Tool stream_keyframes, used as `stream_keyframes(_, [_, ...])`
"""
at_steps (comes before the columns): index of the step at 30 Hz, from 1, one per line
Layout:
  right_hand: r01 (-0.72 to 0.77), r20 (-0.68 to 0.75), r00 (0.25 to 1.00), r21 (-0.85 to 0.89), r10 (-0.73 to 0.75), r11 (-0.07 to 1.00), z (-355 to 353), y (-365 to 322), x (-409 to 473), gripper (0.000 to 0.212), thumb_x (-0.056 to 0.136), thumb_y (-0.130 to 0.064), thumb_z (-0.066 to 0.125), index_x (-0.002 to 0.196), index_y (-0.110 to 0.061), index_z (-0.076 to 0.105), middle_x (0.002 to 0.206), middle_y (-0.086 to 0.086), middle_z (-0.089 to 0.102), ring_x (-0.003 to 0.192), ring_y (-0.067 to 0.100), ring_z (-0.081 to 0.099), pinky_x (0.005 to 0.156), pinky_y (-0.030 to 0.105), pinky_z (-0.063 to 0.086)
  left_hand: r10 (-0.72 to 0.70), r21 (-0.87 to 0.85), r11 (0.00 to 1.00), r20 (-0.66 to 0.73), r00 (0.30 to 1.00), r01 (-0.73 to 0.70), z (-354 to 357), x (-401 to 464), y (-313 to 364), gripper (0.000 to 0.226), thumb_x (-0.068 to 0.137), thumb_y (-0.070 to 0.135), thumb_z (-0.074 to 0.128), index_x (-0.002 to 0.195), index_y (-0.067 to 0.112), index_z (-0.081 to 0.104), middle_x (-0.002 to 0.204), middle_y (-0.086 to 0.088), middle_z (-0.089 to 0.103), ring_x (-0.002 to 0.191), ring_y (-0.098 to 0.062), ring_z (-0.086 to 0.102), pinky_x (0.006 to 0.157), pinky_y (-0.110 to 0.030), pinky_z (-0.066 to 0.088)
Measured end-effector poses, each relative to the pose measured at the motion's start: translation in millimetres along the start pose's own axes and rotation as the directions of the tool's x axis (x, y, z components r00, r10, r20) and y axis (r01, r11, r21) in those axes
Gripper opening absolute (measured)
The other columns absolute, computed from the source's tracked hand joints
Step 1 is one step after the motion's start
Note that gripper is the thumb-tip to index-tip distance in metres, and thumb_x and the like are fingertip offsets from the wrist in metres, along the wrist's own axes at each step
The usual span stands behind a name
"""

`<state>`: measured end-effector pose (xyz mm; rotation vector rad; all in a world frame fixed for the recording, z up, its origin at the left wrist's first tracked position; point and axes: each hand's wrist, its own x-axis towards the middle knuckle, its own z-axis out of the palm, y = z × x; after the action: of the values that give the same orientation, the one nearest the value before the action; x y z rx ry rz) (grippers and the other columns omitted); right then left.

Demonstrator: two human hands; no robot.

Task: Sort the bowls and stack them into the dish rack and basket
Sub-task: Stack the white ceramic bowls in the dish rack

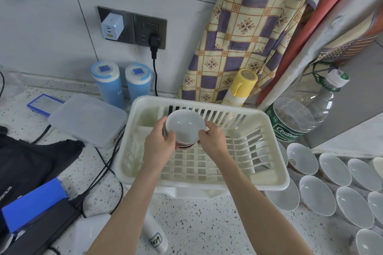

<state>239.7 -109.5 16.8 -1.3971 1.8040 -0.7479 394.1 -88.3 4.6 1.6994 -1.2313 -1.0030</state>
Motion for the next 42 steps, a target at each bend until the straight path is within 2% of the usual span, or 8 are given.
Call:
stream_keyframes(5, [-0.013, -0.003, 1.0, -0.109, 0.013, 0.994, 4, -2, 3, 0.039, 0.087, -0.006, 0.041, 0.12, -0.01, 0.061, 0.076, 0.011, 0.066, 0.062, 0.028, 0.062, 0.047, 0.024, 0.039, -0.019, 0.051, 0.999, 0.017, 1.0, 0.018, 0, 2, -2, 0.045, 0.092, 0.02, 0.055, 0.136, 0.025, 0.051, 0.087, 0.001, 0.071, 0.082, -0.019, 0.071, 0.08, -0.042, 0.058])
stream_keyframes(12, [-0.015, -0.016, 1.0, -0.206, 0.012, 0.978, 9, 1, 4, 0.036, 0.089, -0.009, 0.042, 0.119, -0.007, 0.062, 0.074, 0.01, 0.06, 0.061, 0.024, 0.048, 0.047, 0.024, 0.03, 0.011, 0.111, 0.994, 0.037, 0.999, -0.015, 2, 0, -3, 0.046, 0.092, 0.016, 0.056, 0.137, 0.023, 0.052, 0.079, -0.001, 0.071, 0.078, -0.017, 0.07, 0.069, -0.028, 0.051])
stream_keyframes(18, [-0.033, -0.016, 0.999, -0.187, 0.031, 0.982, 6, 1, 1, 0.033, 0.092, -0.018, 0.047, 0.12, -0.013, 0.064, 0.055, -0.007, 0.045, 0.045, 0.011, 0.041, 0.042, 0.021, 0.028, 0.028, 0.186, 0.982, 0.041, 0.999, -0.035, 2, 2, -5, 0.045, 0.091, 0.015, 0.056, 0.135, 0.023, 0.053, 0.078, -0.004, 0.071, 0.079, -0.02, 0.07, 0.076, -0.037, 0.057])
stream_keyframes(24, [-0.032, 0.034, 0.999, -0.185, 0.039, 0.982, -3, -3, -10, 0.027, 0.099, -0.038, 0.043, 0.106, -0.015, 0.055, 0.09, 0.011, 0.071, 0.072, 0.024, 0.062, 0.059, 0.028, 0.046, 0.044, 0.133, 0.99, -0.012, 0.999, -0.042, 2, -2, -2, 0.04, 0.094, 0.017, 0.053, 0.133, 0.02, 0.055, 0.082, -0.006, 0.071, 0.077, -0.02, 0.07, 0.069, -0.028, 0.051])
stream_keyframes(26, [-0.036, 0.008, 0.999, -0.134, 0.037, 0.99, -15, 0, -23, 0.046, 0.101, -0.037, 0.042, 0.133, -0.007, 0.051, 0.1, 0.018, 0.072, 0.08, 0.023, 0.068, 0.063, 0.031, 0.052, 0.065, 0.072, 0.996, -0.056, 0.996, -0.061, -1, -9, 5, 0.039, 0.096, 0.019, 0.051, 0.135, 0.022, 0.054, 0.079, -0.005, 0.072, 0.075, -0.014, 0.069, 0.062, -0.02, 0.047])
stream_keyframes(29, [0.01, -0.062, 0.998, 0.045, -0.007, 0.999, -44, 14, -53, 0.048, 0.101, -0.029, 0.045, 0.146, -0.012, 0.042, 0.078, 0.011, 0.073, 0.041, -0.001, 0.051, 0.043, 0.016, 0.041, 0.138, -0.06, 0.988, -0.106, 0.985, -0.145, -1, -31, 23, 0.026, 0.099, 0.025, 0.048, 0.123, 0.029, 0.057, 0.064, 0.003, 0.071, 0.061, -0.003, 0.063, 0.052, -0.011, 0.042])
stream_keyframes(35, [0.06, -0.223, 0.975, 0.334, 0.017, 0.941, -104, 59, -116, 0.029, 0.097, -0.021, 0.051, 0.123, -0.023, 0.063, 0.058, -0.011, 0.065, 0.049, -0.001, 0.049, 0.045, 0.011, 0.039, 0.24, -0.353, 0.911, 0.034, 0.97, -0.213, 27, -103, 69, 0.019, 0.086, 0.053, 0.047, 0.088, 0.043, 0.064, 0.058, -0.002, 0.067, 0.042, -0.014, 0.043, 0.039, -0.021, 0.032])
stream_keyframes(42, [-0.053, -0.318, 0.91, 0.547, 0.266, 0.836, -182, 127, -146, 0.019, 0.092, -0.024, 0.059, 0.081, -0.027, 0.074, 0.054, -0.005, 0.06, 0.047, 0.004, 0.046, 0.052, 0.023, 0.036, 0.164, -0.289, 0.956, 0.386, 0.908, -0.049, 118, -182, 71, 0.023, 0.094, 0.037, 0.053, 0.075, 0.032, 0.065, 0.057, -0.001, 0.065, 0.04, -0.005, 0.04, 0.042, -0.015, 0.033])
